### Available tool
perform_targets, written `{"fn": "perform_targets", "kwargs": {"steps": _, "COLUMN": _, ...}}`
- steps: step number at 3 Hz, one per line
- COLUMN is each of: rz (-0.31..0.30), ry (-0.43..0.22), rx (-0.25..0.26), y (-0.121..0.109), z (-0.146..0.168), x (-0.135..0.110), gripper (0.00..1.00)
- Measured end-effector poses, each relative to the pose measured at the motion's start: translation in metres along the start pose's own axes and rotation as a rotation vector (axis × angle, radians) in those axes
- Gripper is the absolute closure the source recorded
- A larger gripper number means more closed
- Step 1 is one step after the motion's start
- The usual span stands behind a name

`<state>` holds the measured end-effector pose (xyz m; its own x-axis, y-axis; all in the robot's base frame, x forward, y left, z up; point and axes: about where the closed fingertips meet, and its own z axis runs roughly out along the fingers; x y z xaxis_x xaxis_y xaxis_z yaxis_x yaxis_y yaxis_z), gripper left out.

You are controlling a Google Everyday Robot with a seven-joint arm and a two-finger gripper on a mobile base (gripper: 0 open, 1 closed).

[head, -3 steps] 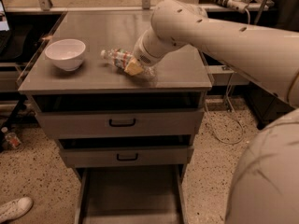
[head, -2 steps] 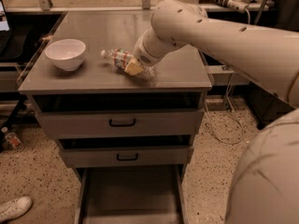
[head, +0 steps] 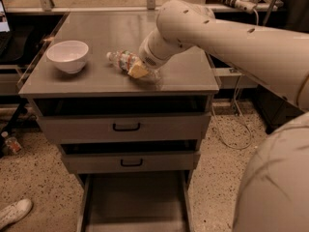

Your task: Pick water bottle from bottom drawer and place on counter

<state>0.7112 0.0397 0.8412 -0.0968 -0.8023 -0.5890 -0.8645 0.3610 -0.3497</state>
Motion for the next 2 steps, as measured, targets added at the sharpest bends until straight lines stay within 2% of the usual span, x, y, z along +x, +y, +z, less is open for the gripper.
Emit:
{"fn": "perform_targets", "kwargs": {"steps": 1, "rz": 0.000, "ry": 0.000, "rx": 0.000, "y": 0.0000, "z": 0.0000, "x": 0.0000, "gripper": 0.00}}
{"fn": "perform_targets", "kwargs": {"steps": 2, "rz": 0.000, "ry": 0.000, "rx": 0.000, "y": 0.0000, "z": 0.0000, "x": 0.0000, "gripper": 0.00}}
